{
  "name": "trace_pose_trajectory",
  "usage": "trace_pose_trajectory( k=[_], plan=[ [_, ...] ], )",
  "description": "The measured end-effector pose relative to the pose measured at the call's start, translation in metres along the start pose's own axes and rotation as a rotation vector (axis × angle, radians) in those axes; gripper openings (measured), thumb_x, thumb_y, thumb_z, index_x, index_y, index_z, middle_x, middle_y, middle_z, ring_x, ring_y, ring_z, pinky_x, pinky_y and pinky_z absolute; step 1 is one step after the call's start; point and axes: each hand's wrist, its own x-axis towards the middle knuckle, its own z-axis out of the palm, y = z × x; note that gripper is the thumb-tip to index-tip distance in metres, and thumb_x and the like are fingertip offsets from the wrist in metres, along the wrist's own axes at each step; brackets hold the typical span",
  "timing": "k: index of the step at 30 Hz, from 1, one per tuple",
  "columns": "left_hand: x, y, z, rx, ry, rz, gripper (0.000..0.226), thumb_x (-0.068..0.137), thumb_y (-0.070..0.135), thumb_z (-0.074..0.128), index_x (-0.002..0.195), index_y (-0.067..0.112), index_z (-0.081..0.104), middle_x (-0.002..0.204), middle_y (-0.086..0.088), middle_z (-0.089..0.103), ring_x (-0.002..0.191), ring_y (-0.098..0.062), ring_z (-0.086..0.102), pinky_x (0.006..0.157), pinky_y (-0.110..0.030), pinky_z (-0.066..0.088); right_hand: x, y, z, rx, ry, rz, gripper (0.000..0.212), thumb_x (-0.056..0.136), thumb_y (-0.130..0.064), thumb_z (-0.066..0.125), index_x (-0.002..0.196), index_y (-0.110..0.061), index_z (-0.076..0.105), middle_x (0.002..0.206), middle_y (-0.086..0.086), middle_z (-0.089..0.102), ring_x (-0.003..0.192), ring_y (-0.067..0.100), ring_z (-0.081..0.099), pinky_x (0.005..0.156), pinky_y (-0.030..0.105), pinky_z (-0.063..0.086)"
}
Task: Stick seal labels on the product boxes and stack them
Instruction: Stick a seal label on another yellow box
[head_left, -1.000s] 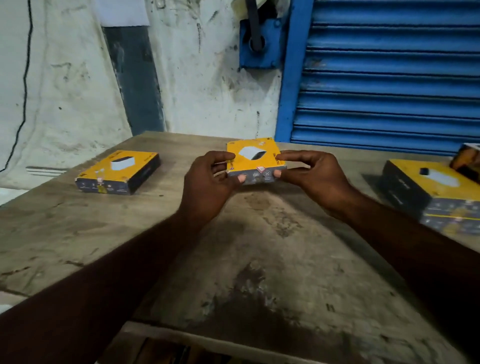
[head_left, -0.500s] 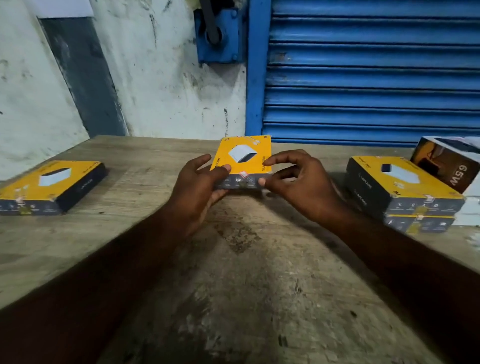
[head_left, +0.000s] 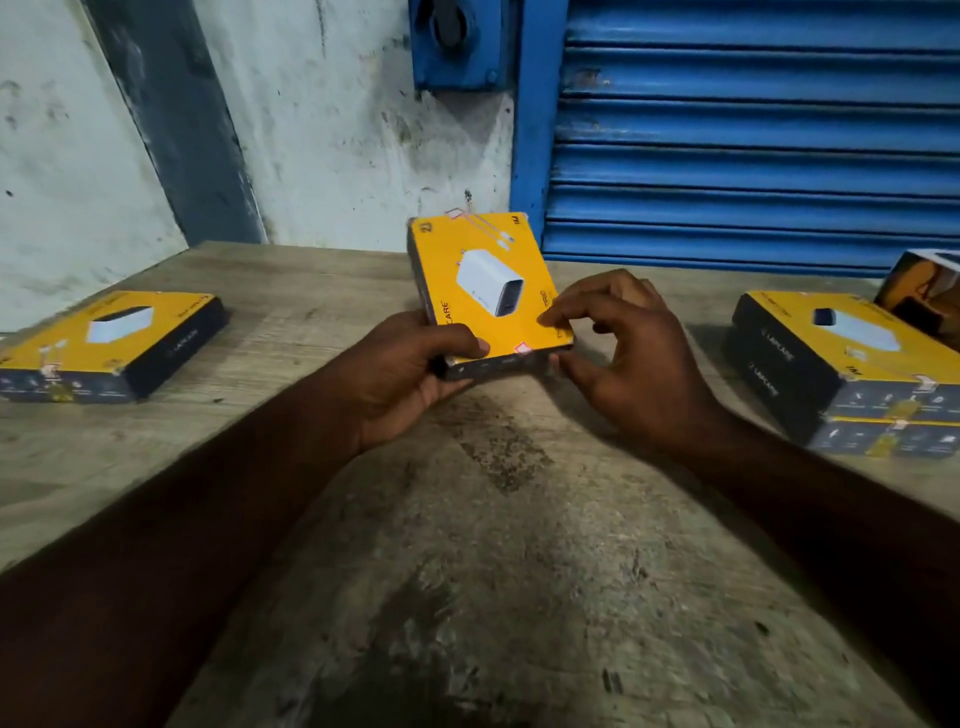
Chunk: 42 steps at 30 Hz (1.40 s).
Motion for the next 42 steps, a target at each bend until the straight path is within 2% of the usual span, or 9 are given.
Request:
trace_pose_trajectory(
  k=[4, 7, 9, 11, 13, 18, 27, 34, 42],
  plan=[
    [-0.005, 0.003, 0.005, -0.054, -0.032, -0.011, 0.022, 0.088, -0.014, 0.047, 0.096, 0.0, 0.063, 0.12, -0.023, 0.066, 0.106, -0.034, 0.066, 0.093, -0.043, 0.056, 0.0, -0.007, 0.0, 0.043, 0.015, -0.038, 0.031, 0.077, -0.019, 0.075, 0.109, -0.018, 0.074, 0.126, 0.001, 0.059, 0.121, 0.018, 0.055, 0.096, 0.048, 0.05],
    [-0.008, 0.007, 0.005, -0.142, -0.035, -0.03, 0.02, 0.087, -0.013, 0.047, 0.078, 0.003, 0.056, 0.114, -0.022, 0.059, 0.117, -0.043, 0.063, 0.093, -0.045, 0.056, -0.003, -0.011, 0.001, 0.061, 0.043, -0.117, 0.03, 0.08, -0.017, 0.077, 0.11, -0.013, 0.072, 0.132, 0.005, 0.057, 0.125, 0.021, 0.054, 0.097, 0.047, 0.05],
    [-0.009, 0.01, 0.005, -0.147, -0.038, -0.043, 0.01, 0.084, -0.006, 0.055, 0.086, 0.003, 0.059, 0.116, -0.022, 0.061, 0.115, -0.038, 0.066, 0.092, -0.04, 0.058, -0.005, -0.015, 0.002, 0.019, 0.074, -0.18, 0.029, 0.082, -0.014, 0.078, 0.11, -0.009, 0.07, 0.131, 0.008, 0.059, 0.122, 0.023, 0.055, 0.099, 0.042, 0.048],
    [-0.012, 0.011, 0.007, -0.073, -0.013, -0.04, 0.028, 0.077, 0.008, 0.066, 0.105, 0.006, 0.065, 0.118, -0.015, 0.07, 0.101, -0.026, 0.071, 0.085, -0.032, 0.06, -0.008, -0.018, 0.003, -0.007, 0.097, -0.214, 0.029, 0.083, -0.012, 0.078, 0.11, -0.007, 0.069, 0.128, 0.009, 0.062, 0.119, 0.024, 0.057, 0.1, 0.037, 0.045],
    [-0.015, 0.009, 0.012, -0.035, 0.003, -0.036, 0.041, 0.075, 0.019, 0.07, 0.116, 0.011, 0.067, 0.111, -0.009, 0.074, 0.088, -0.019, 0.072, 0.076, -0.027, 0.06, -0.012, -0.021, 0.005, -0.007, 0.115, -0.221, 0.028, 0.085, -0.012, 0.077, 0.11, -0.005, 0.07, 0.124, 0.01, 0.063, 0.117, 0.024, 0.058, 0.101, 0.032, 0.042],
    [-0.023, 0.012, 0.023, -0.064, 0.052, -0.053, 0.025, 0.083, 0.022, 0.069, 0.106, 0.012, 0.068, 0.088, -0.006, 0.073, 0.067, -0.013, 0.067, 0.059, -0.023, 0.057, -0.014, -0.028, 0.001, 0.001, 0.18, -0.243, 0.026, 0.088, -0.015, 0.069, 0.111, -0.003, 0.069, 0.117, 0.009, 0.066, 0.113, 0.025, 0.058, 0.1, 0.027, 0.036],
    [-0.034, 0.018, 0.03, -0.033, 0.022, -0.031, 0.019, 0.083, 0.024, 0.067, 0.099, 0.014, 0.067, 0.082, -0.007, 0.072, 0.061, -0.013, 0.064, 0.052, -0.022, 0.054, -0.015, -0.036, -0.002, 0.046, 0.239, -0.243, 0.024, 0.088, -0.014, 0.068, 0.109, -0.003, 0.068, 0.112, 0.007, 0.066, 0.109, 0.02, 0.055, 0.096, 0.039, 0.042],
    [-0.032, 0.015, 0.03, -0.013, 0.077, 0.02, 0.012, 0.093, 0.023, 0.064, 0.1, 0.014, 0.067, 0.081, -0.005, 0.072, 0.061, -0.013, 0.065, 0.053, -0.021, 0.056, -0.016, -0.038, 0.001, 0.001, 0.16, -0.199, 0.026, 0.089, -0.014, 0.066, 0.113, -0.006, 0.066, 0.119, 0.006, 0.063, 0.116, 0.023, 0.052, 0.1, 0.029, 0.037],
    [-0.028, 0.007, 0.029, 0.005, 0.09, 0.04, 0.014, 0.095, 0.022, 0.062, 0.104, 0.014, 0.069, 0.088, -0.005, 0.073, 0.067, -0.013, 0.067, 0.057, -0.023, 0.057, -0.015, -0.039, 0.003, 0.03, 0.096, -0.221, 0.026, 0.085, -0.004, 0.067, 0.111, -0.007, 0.069, 0.118, 0.006, 0.063, 0.114, 0.025, 0.055, 0.098, 0.03, 0.039]
  ],
)
